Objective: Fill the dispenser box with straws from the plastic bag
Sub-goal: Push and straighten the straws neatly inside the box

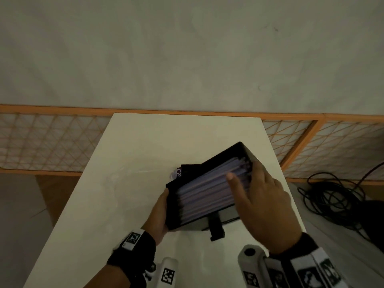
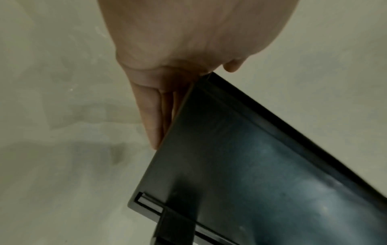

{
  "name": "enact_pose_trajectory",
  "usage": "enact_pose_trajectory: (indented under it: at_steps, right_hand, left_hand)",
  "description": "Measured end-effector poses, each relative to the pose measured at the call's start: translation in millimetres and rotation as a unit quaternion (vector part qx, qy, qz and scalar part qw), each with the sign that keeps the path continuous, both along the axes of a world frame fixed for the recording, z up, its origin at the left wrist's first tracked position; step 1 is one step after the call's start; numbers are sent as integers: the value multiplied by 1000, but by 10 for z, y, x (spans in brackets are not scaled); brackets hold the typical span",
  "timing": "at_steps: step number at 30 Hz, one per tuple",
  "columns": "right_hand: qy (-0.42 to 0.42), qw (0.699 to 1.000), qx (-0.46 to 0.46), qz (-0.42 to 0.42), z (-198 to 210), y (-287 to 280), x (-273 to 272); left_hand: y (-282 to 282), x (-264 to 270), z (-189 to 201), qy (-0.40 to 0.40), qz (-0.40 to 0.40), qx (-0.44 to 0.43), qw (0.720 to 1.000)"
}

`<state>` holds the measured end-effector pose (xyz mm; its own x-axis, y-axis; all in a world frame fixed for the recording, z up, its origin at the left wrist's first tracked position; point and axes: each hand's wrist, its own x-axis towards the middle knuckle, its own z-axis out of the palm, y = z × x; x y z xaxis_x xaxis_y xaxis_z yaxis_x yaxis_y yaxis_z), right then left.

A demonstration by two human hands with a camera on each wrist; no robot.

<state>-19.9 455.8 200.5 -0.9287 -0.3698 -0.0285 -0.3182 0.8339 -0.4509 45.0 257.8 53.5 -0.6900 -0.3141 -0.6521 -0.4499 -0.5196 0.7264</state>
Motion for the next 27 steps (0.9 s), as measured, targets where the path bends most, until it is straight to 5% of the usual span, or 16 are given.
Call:
enact_pose_trajectory:
  at_steps: [8,12,17,19,21,23,27]
  right_hand:
    - [-224,958,-149,-94,-494,309,-453]
    - [-234,945,-195,-119,-815,347,-600]
    - [-215,951,-200,-92,-874,343,-610]
    - [-208,952,-207,-85,-856,359,-577]
    - [-194,960,-186,-79,-857,374,-524]
    - [-163,972,-150,-74,-907,362,-471]
    - [-139,977,-138,-84,-991,296,-369]
  left_hand:
    - [3,-93,513,-56,-173,-148,972]
    - [-47,-263,558,-107,-227,-230,940]
    - [-181,-296,517,-59,-204,-268,940]
    - [-383,-237,374,-55,-136,-453,879]
    - [-618,-128,236,-121,-110,-624,764]
    - [-778,-4,73,-235,-175,-642,709]
    - [-942,200,-301,-333,-277,-480,763]
